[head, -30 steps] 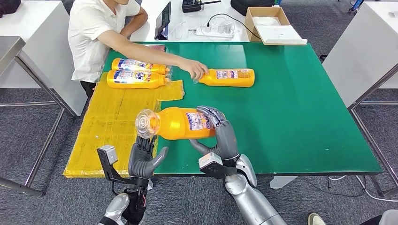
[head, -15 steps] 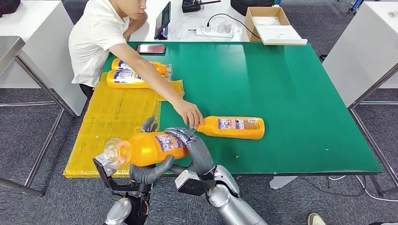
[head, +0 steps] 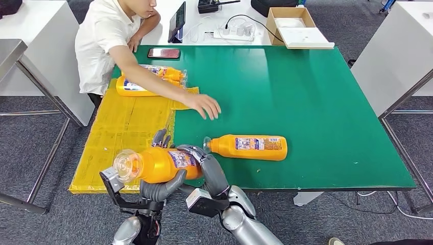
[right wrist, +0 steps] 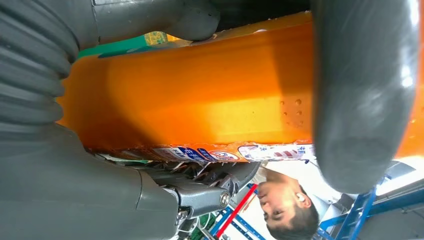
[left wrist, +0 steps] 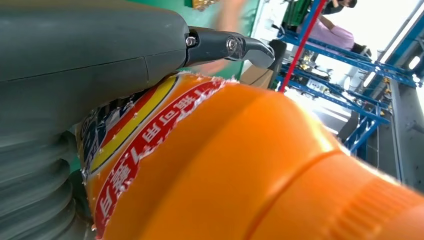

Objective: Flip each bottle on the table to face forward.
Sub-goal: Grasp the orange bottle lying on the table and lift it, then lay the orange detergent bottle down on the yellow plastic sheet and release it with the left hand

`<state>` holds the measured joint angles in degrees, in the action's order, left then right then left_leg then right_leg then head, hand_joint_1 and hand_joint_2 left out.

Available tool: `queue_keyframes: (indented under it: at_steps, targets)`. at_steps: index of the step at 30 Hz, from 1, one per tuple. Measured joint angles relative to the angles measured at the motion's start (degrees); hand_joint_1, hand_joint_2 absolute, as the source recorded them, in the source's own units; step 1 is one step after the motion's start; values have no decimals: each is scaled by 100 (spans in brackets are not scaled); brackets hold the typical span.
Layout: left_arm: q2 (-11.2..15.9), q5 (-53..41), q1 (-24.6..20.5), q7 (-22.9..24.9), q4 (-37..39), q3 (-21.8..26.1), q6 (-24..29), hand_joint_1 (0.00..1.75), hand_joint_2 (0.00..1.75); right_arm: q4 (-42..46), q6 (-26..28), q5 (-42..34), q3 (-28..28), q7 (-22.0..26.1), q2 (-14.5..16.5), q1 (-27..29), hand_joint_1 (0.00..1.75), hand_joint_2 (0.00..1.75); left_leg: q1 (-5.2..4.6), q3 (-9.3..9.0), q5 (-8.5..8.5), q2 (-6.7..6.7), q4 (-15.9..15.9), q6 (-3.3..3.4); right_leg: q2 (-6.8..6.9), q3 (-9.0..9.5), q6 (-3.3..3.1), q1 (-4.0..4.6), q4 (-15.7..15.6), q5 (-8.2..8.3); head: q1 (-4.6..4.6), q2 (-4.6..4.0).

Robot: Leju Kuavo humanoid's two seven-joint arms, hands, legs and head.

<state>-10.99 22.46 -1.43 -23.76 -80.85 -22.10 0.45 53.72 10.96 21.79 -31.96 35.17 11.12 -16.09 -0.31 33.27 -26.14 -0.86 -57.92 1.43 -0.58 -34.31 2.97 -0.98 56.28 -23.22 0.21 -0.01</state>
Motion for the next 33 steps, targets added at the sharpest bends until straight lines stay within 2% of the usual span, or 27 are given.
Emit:
queue_keyframes:
  at_steps: [5, 9, 10, 12, 13, 14, 16, 20, 25, 29, 33]
  targets:
    - [0, 44, -4, 59, 72, 7, 18, 35, 175, -46, 17, 27, -11, -9, 3, 0, 175, 175, 0, 0, 0, 0, 0, 0, 0, 0, 0, 0, 0, 0, 1, 1]
    - [0, 45, -5, 65, 98, 9, 30, 175, 175, -72, 22, 28, -12, -9, 3, 0, 170, 175, 0, 0, 0, 0, 0, 0, 0, 0, 0, 0, 0, 0, 1, 1]
    - [0, 45, -6, 67, 103, 10, 43, 175, 175, -77, 19, 25, -15, -9, 3, 0, 145, 175, 0, 0, 0, 0, 0, 0, 0, 0, 0, 0, 0, 0, 1, 0]
    - [-1, 50, -7, 67, 115, 14, 70, 175, 175, -86, 4, 1, -30, -9, 3, 3, 61, 175, 0, 0, 0, 0, 0, 0, 0, 0, 0, 0, 0, 0, 1, 1]
    - [-2, 60, -10, 63, 125, 17, 74, 175, 175, -90, -12, -21, -41, -9, 3, 9, 22, 131, 0, 0, 0, 0, 0, 0, 0, 0, 0, 0, 0, 0, 1, 0]
    - [-2, 81, -16, 61, 136, 22, 72, 175, 175, -91, -39, -44, -57, -7, 1, 20, 3, 87, 0, 0, 0, 0, 0, 0, 0, 0, 0, 0, 0, 0, 1, 0]
    - [-2, 170, -35, 61, 167, 42, 47, 175, 175, -85, -147, -105, -100, 14, -11, 62, 0, 0, 0, 0, 0, 0, 0, 0, 0, 0, 0, 0, 0, 0, -1, -1]
    - [0, 388, -50, 59, 245, 120, -90, 175, 175, 59, -493, -310, -154, 115, -104, 166, 0, 0, 0, 0, 0, 0, 0, 0, 0, -1, 0, 0, 0, 0, 0, 1]
    - [28, 377, -55, -33, 292, 251, -109, 175, 175, 622, -956, -625, -118, 225, -360, 445, 0, 0, -1, 0, 0, 0, 0, 0, 0, -1, 0, -1, -1, 0, 1, 0]
    - [117, 4, -64, 41, 308, 630, 408, 175, 175, 1344, -1189, -730, 164, 255, -649, 904, 0, 0, -1, 2, -1, -1, 0, 0, 0, -1, 0, 0, -1, 0, 1, 1]
    - [168, -163, -72, 116, 335, 833, 754, 175, 175, 1669, -1210, -734, 354, 270, -729, 1102, 0, 0, 0, 2, -1, 0, 0, 0, 0, -1, 0, 0, -1, 0, 1, -2]
